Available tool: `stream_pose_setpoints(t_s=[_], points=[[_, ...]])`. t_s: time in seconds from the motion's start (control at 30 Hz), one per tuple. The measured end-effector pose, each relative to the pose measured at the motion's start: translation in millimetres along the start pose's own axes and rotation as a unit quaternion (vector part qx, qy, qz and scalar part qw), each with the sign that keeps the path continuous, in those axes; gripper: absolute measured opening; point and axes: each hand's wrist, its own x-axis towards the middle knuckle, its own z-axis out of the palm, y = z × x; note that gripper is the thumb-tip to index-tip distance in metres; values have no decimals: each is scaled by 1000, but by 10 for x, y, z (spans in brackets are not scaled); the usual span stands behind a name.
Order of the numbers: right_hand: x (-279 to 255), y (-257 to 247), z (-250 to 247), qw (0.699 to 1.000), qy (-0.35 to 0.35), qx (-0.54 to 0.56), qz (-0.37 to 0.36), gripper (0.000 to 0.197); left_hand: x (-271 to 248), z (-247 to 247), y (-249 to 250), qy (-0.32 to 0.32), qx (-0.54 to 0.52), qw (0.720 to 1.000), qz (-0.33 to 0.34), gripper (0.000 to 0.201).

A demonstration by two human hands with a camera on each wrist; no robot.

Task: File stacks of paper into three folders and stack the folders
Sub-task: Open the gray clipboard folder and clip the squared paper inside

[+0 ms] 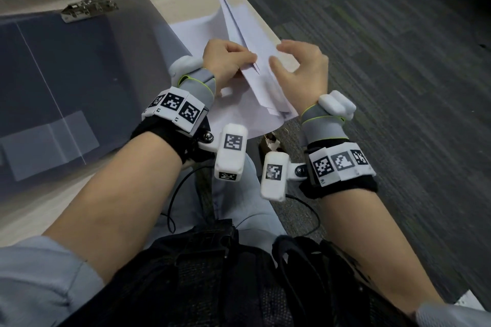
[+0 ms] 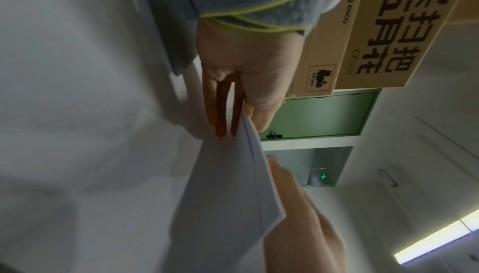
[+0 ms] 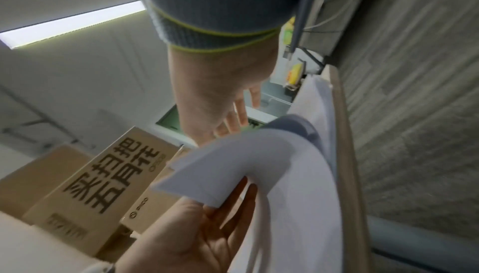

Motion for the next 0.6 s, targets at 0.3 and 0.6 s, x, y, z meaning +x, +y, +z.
stream_pose_setpoints(t_s=[0.3,0.6], points=[[35,-413,-39,983,-141,-103,64,65,-70,32,425,7,23,996,91,29],[93,-318,-244,992,-15,-35,121,34,-306,-38,684,-296,34,949,98,38]])
